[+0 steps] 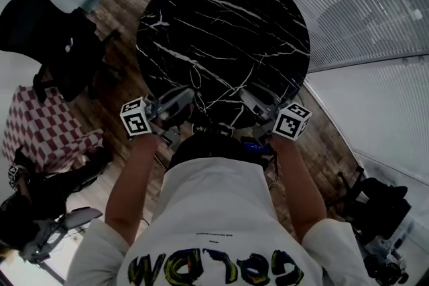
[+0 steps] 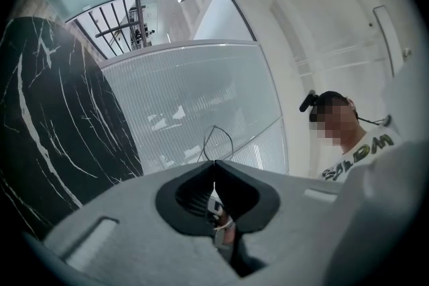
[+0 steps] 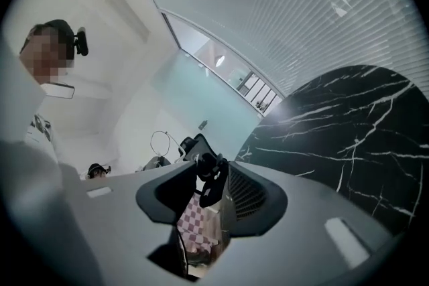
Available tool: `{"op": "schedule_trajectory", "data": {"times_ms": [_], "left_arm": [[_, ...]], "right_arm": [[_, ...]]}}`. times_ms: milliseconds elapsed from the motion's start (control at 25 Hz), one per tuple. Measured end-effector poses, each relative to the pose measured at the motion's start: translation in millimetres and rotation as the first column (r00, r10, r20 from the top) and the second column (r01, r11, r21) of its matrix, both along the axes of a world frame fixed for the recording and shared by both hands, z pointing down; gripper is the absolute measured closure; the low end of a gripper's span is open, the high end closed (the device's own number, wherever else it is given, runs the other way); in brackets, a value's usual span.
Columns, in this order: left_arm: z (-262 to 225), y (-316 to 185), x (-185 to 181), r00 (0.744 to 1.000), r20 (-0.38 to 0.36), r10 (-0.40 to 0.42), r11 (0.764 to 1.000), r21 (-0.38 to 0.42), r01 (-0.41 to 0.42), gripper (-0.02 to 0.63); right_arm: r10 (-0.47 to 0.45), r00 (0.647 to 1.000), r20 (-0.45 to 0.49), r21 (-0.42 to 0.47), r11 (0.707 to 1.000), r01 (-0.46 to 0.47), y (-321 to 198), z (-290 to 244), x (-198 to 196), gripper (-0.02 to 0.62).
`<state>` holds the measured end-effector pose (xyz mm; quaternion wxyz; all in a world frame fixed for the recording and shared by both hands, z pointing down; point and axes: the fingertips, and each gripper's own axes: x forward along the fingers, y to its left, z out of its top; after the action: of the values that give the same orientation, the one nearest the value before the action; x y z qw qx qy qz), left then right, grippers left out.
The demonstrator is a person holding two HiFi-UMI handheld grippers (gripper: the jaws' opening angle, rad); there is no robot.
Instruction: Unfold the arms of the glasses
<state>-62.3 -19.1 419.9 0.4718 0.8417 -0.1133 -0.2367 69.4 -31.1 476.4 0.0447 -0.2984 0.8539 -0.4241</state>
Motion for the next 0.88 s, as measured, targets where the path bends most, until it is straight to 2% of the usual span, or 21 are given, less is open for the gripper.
{"op": "schedule_trajectory", "data": {"times_ms": [160,360,560,760,880], "left_arm": [[-0.5,-2.1,-1.0,1.0,-0.009,-0.01,1.0,-0.004,0.01,0.597],[-3.2,-7.4,-5.0,0.999,-0.025,-0.033,0.999,-0.007,0.033,0.598],[-2.4,-10.2,-4.3,0.999,-0.018,-0.036,0.999,-0.011,0.036,0.597],[2.7,-6.9,3.3,1.0,0.008,-0.007,1.0,-0.014,0.007,0.597],[6.0,-2.6,9.6,1.0,0.022,0.01,1.0,-0.02,-0.009,0.597]], "right_arm": [[0.01,0.998,-0.056,0.078,0.997,-0.006,-8.4,-13.5,3.7,0.44],[0.003,0.995,-0.1,0.12,0.993,0.009,-8.7,-21.0,8.1,0.416],[-0.035,0.977,-0.213,0.187,0.979,0.076,2.2,-27.7,4.5,0.387],[-0.042,0.911,-0.411,0.314,0.931,0.184,4.2,-36.9,-15.1,0.39],[-0.058,0.861,-0.505,0.346,0.901,0.263,4.3,-33.8,-29.2,0.397]]}}
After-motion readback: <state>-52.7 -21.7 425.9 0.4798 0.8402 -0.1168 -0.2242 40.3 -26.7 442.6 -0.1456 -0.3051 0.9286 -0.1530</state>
